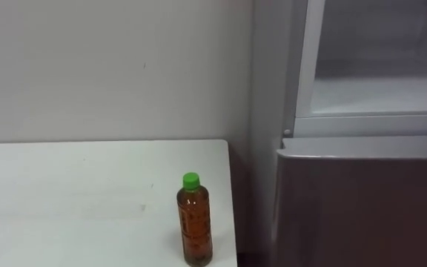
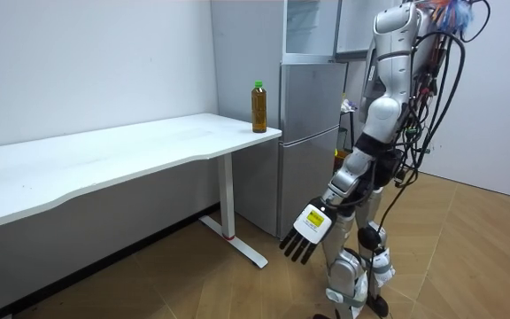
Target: Put the bottle in the upper fridge
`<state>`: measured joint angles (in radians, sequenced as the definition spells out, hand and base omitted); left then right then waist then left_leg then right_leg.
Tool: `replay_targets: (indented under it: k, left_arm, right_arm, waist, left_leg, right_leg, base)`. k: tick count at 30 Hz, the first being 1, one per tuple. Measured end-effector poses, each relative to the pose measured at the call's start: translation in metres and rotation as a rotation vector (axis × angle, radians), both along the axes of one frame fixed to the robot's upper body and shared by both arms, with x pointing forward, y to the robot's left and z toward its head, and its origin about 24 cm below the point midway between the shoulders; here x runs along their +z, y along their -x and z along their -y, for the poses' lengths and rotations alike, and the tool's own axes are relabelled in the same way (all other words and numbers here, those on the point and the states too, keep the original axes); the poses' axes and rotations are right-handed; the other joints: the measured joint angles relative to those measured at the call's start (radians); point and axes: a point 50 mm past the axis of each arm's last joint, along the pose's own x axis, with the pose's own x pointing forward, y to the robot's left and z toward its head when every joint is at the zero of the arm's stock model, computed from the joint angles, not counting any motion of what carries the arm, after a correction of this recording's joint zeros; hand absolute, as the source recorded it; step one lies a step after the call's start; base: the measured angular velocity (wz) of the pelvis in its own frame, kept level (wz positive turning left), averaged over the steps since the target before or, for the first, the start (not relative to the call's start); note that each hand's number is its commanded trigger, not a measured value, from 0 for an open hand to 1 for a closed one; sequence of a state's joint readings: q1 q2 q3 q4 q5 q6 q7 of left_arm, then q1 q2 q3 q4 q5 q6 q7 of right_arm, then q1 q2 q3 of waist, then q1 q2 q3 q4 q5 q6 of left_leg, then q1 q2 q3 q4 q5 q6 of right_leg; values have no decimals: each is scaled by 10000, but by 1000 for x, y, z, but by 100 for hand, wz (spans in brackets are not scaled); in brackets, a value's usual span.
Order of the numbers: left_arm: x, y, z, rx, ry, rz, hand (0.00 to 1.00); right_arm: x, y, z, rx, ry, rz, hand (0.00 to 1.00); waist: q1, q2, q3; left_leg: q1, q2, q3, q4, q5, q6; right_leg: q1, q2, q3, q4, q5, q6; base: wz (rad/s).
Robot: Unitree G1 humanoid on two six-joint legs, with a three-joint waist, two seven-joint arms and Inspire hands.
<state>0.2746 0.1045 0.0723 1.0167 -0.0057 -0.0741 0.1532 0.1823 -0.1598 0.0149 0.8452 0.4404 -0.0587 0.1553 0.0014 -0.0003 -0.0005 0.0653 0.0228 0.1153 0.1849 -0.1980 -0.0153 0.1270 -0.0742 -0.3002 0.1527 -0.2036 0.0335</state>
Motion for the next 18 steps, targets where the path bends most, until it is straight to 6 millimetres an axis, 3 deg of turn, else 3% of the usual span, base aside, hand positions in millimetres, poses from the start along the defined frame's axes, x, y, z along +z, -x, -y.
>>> replay_targets:
  k: [9,18]
  left_arm:
    - [1,-3,-3,-550,92,66,0]
    - [3,-1,-10,-1059,-240,-117,0]
  right_arm:
    - [58,-58,-18,1645,-6,3775,0]
    - [104,-86,-39,2884,-91,6119,0]
  waist:
    - [59,-129,-16]
    - [339,-257,-28]
  left_leg:
    - [-65,-6,45,38,0,0]
    - [-63,17,126,40,-4,-3]
  right_leg:
    - [-49,-15,25,-11,2,1]
    - [-73,18,131,6,12,-7]
  base:
    - [0]
    - [-2]
